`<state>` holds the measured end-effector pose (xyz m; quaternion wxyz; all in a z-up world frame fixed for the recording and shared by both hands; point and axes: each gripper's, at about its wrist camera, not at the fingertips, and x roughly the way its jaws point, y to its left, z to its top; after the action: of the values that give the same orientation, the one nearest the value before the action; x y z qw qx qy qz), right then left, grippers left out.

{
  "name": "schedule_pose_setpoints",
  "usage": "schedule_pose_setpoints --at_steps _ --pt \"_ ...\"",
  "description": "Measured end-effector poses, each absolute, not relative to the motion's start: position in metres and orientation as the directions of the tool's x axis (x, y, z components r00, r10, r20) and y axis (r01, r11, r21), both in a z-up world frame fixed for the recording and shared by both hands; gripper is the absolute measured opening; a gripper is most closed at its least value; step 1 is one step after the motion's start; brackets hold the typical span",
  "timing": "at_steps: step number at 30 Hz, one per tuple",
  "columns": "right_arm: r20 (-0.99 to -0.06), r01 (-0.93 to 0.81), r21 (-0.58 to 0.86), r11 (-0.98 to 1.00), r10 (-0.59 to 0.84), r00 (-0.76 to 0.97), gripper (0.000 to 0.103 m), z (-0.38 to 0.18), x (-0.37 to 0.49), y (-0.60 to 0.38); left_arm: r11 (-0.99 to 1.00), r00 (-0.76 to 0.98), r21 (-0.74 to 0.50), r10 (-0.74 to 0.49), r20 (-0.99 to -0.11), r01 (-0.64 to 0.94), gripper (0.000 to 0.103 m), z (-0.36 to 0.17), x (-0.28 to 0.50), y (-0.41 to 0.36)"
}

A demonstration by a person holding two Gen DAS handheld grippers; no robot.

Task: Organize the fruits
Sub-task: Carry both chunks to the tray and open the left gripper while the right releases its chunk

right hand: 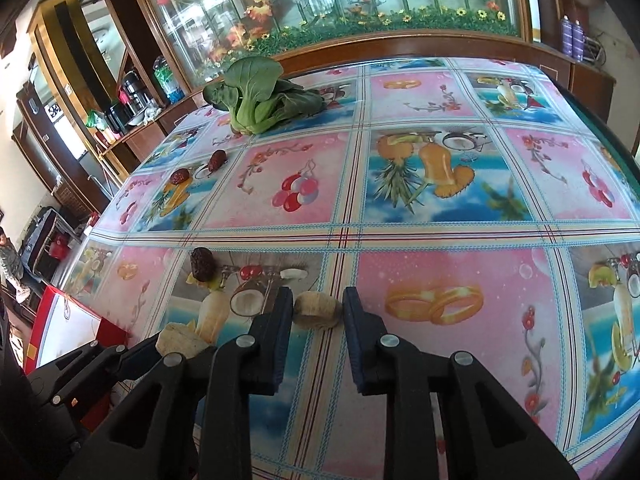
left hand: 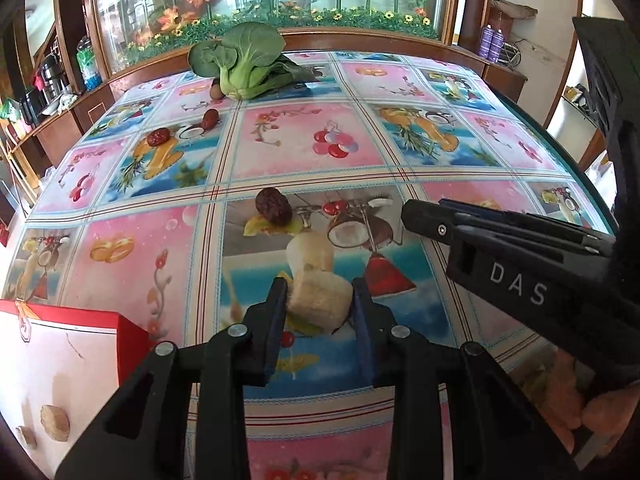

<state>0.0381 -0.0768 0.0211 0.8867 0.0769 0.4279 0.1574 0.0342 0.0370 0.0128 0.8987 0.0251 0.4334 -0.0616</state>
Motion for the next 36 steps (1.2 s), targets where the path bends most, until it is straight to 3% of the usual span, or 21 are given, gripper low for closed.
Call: schedule_pose_setpoints --at_steps 9,20,30,36 --pt "-0.742 -0.221 0.247 0.943 0.331 0.583 0.024 0.022 0.031 -0.074 0.987 0.627 0.010 -0.093 -0.774 0.158 0.032 0.024 0.006 0.028" --pt "-0.734 -0.178 0.216 0.960 0.280 0.619 0.024 0.023 0.001 -0.081 0.980 0.742 0.118 -0.042 -0.669 0.161 0.032 0.070 -0.091 0.026" --pt "-0.554 -0.251 0.290 0.924 0.376 0.743 0.024 0.061 -0.090 -0.091 0.987 0.808 0.117 -0.019 -0.589 0.108 0.032 0.095 -0.146 0.059" --pt "-0.522 -0.276 0.237 0.931 0.362 0.773 0.024 0.066 -0.145 -0.090 0.991 0.832 0.106 -0.010 -0.555 0.082 0.032 0.101 -0.167 0.077"
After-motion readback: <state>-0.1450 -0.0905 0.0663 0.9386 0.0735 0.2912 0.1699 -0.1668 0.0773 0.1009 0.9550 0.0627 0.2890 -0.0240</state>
